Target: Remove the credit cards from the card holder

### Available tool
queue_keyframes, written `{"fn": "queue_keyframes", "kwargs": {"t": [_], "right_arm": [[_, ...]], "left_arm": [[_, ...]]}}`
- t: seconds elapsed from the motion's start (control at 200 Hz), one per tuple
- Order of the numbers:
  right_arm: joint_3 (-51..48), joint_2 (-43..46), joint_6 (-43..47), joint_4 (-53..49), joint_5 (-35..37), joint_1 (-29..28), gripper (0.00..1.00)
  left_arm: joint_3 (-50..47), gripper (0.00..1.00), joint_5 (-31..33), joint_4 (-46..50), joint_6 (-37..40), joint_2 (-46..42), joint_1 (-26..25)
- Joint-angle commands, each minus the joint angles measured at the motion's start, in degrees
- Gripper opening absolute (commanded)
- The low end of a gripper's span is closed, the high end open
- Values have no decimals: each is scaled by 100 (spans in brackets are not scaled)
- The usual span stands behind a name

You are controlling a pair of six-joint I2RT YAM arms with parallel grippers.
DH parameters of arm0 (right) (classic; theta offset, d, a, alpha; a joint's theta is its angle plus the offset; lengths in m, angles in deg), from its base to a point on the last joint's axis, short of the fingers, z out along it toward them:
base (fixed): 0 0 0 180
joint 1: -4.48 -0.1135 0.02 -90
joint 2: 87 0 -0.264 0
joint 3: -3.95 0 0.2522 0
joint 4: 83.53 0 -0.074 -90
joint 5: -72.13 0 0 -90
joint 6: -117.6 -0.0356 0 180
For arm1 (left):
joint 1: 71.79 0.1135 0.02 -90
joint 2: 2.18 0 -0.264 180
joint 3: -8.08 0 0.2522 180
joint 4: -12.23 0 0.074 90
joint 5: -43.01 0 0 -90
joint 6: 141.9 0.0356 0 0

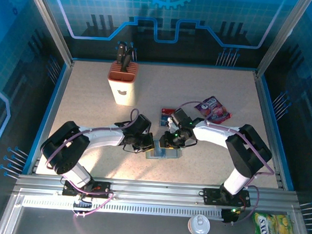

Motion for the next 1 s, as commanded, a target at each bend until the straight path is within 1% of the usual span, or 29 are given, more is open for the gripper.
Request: {"fn": "queue_keyframes", "kwargs": {"t": [0.0, 0.605, 0.78, 0.996], "right_arm": [[-81, -146, 13, 106, -153, 60, 33], [-160, 79, -21, 128, -153, 165, 33], [-399, 54, -86, 297, -273, 218, 33], [-558, -43, -268, 667, -593, 245, 32]], "left_arm": [[116, 0, -32, 221, 163, 113, -31], [157, 0, 11, 349, 195, 170, -22], [164, 0, 0, 349, 201, 195, -22], [156, 0, 11, 362, 206, 190, -18]]}}
